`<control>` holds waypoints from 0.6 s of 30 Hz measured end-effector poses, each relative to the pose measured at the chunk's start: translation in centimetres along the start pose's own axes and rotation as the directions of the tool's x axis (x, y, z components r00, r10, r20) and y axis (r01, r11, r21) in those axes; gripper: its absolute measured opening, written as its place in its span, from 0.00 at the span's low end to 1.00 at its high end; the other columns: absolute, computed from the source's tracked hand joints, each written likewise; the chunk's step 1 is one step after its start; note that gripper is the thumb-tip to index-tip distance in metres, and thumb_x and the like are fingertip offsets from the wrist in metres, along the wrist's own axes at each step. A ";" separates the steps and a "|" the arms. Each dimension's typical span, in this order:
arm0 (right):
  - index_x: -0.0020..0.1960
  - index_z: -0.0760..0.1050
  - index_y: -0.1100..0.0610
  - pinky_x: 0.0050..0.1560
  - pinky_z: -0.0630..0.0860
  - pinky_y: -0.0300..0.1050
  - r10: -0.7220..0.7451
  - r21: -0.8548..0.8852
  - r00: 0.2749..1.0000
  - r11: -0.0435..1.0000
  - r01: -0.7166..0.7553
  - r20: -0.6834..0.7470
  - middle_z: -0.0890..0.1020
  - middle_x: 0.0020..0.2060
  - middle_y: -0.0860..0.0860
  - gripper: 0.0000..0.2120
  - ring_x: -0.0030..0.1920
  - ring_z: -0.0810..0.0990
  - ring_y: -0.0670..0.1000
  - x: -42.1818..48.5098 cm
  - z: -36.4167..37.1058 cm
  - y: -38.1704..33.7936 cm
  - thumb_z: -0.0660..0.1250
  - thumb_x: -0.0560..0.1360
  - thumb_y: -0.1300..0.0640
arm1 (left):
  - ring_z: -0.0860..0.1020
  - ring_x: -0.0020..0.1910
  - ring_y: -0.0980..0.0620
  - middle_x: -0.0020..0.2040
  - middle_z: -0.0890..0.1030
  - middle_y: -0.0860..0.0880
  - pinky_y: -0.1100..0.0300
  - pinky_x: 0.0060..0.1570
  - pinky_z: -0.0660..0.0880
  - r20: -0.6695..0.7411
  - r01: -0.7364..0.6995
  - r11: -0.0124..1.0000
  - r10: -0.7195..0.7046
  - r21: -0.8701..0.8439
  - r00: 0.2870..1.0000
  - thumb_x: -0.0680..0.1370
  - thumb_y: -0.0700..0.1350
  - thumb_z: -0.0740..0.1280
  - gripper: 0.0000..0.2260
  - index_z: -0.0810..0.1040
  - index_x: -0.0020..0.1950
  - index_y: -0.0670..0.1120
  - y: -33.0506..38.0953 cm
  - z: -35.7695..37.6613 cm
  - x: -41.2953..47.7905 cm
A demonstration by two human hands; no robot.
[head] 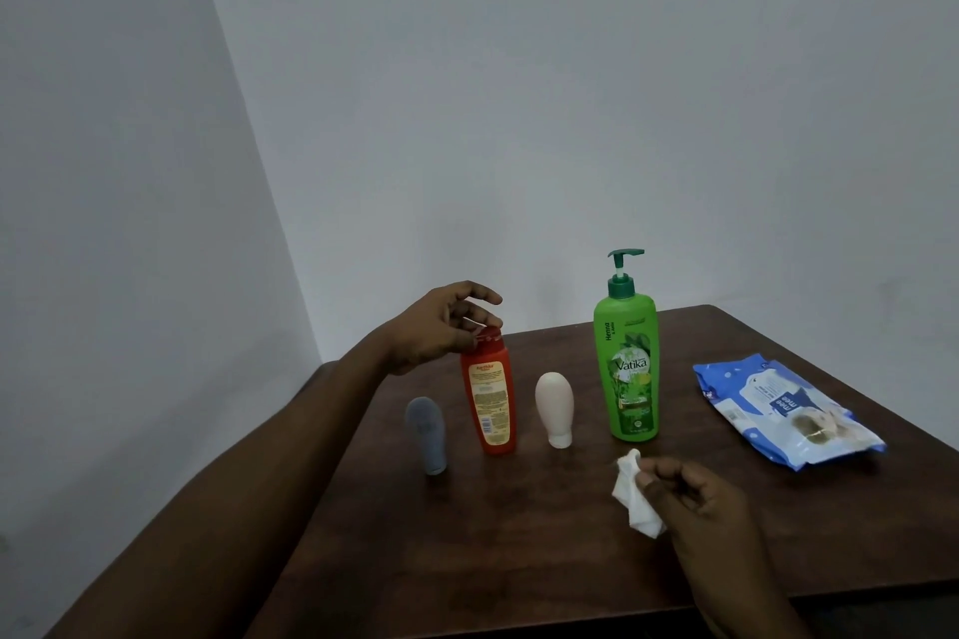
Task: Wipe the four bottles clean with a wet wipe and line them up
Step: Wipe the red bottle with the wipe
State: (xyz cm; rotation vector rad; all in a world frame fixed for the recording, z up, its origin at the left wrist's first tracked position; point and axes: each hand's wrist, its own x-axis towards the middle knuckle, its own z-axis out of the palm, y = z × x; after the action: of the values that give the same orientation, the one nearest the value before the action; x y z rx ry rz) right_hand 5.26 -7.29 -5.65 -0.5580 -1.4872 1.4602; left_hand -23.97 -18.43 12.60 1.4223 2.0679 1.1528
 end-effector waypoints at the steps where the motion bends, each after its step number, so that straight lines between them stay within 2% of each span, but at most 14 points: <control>1: 0.45 0.83 0.58 0.35 0.78 0.31 0.001 0.003 1.000 1.000 -0.001 0.002 0.87 0.35 0.49 0.09 0.38 0.85 0.44 0.0 0.0 -0.1 0.70 0.74 0.71 | 0.82 0.62 0.43 0.62 0.84 0.42 0.50 0.57 0.83 0.001 0.000 1.000 0.000 -0.001 1.000 0.77 0.25 0.65 0.26 0.76 0.70 0.48 0.0 0.0 0.0; 4: 0.46 0.83 0.60 0.36 0.77 0.30 -0.002 0.002 1.000 1.000 0.002 0.015 0.87 0.36 0.46 0.09 0.37 0.84 0.39 -0.1 0.1 0.0 0.69 0.74 0.72 | 0.82 0.63 0.43 0.63 0.83 0.42 0.50 0.57 0.83 0.005 0.012 1.000 -0.012 -0.007 1.000 0.78 0.26 0.66 0.26 0.75 0.71 0.48 -0.3 -0.1 -0.1; 9: 0.47 0.83 0.62 0.37 0.78 0.31 -0.006 -0.002 1.000 1.000 0.006 0.015 0.87 0.39 0.48 0.06 0.38 0.84 0.41 0.0 0.1 0.4 0.70 0.75 0.71 | 0.82 0.61 0.45 0.64 0.82 0.46 0.54 0.53 0.84 0.007 0.021 0.999 -0.022 0.042 1.000 0.77 0.32 0.73 0.26 0.74 0.71 0.50 -0.9 0.6 -0.3; 13: 0.47 0.83 0.61 0.37 0.78 0.31 -0.007 -0.009 1.000 1.000 0.007 0.008 0.87 0.40 0.47 0.07 0.39 0.85 0.42 0.0 0.0 0.5 0.70 0.75 0.70 | 0.81 0.63 0.45 0.66 0.79 0.46 0.53 0.52 0.85 0.005 0.030 0.999 -0.030 0.037 1.000 0.77 0.31 0.72 0.26 0.74 0.71 0.50 -1.2 0.8 -0.2; 18: 0.47 0.83 0.61 0.36 0.78 0.32 0.006 0.018 1.000 1.000 -0.006 -0.004 0.87 0.38 0.51 0.07 0.37 0.84 0.41 0.0 -0.1 0.3 0.70 0.74 0.71 | 0.79 0.65 0.43 0.68 0.77 0.46 0.47 0.59 0.83 0.033 0.032 0.999 -0.034 0.037 0.999 0.77 0.32 0.73 0.28 0.72 0.74 0.52 -1.4 0.7 -0.2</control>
State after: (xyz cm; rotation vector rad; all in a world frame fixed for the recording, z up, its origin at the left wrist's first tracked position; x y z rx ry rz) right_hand 5.22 -7.21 -5.97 -0.5551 -1.4688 1.4746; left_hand -24.21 -18.49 11.08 1.4092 2.0914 1.0760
